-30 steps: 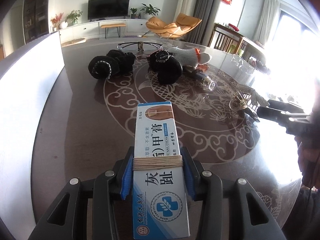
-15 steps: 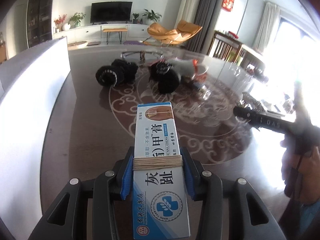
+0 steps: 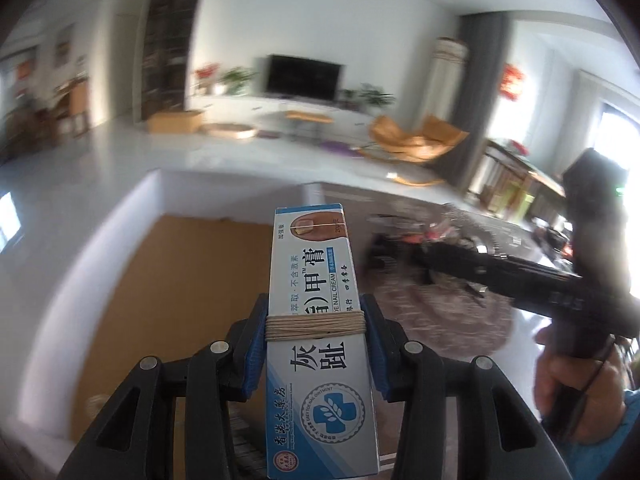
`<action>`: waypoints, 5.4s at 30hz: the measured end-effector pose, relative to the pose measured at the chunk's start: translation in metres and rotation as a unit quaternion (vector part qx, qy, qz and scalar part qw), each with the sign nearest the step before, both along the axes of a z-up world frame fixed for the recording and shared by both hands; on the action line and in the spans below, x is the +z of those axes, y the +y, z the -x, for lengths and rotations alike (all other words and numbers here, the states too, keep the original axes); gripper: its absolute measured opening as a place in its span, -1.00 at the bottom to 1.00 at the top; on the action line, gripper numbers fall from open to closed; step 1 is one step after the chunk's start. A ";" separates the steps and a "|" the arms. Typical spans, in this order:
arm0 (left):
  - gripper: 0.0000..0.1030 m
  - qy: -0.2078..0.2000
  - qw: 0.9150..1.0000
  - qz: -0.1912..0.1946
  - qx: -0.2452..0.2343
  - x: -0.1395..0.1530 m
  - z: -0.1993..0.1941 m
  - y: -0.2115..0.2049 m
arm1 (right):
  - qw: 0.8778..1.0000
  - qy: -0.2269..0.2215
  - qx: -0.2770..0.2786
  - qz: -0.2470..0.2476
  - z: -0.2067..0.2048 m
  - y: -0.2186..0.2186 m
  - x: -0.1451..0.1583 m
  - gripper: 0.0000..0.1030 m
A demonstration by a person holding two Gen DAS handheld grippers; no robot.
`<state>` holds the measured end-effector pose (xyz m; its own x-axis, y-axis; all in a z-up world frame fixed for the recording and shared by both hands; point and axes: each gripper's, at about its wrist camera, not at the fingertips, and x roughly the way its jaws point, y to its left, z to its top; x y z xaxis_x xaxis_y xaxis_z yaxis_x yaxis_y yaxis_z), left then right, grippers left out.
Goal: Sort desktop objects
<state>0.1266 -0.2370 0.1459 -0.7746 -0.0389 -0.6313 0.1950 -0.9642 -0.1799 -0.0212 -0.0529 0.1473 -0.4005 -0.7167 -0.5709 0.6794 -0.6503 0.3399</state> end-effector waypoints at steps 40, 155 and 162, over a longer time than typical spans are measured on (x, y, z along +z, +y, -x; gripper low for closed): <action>0.91 -0.116 0.983 0.015 -0.142 -0.138 0.136 0.204 | 0.917 -0.034 -0.316 -0.243 0.018 0.219 -0.168 1.00; 1.00 -0.136 0.977 0.082 -0.145 -0.170 0.168 0.216 | 0.921 -0.055 -0.317 -0.222 0.025 0.227 -0.170 1.00; 1.00 -0.136 0.977 0.082 -0.145 -0.170 0.168 0.215 | 0.921 -0.055 -0.317 -0.222 0.025 0.227 -0.170 1.00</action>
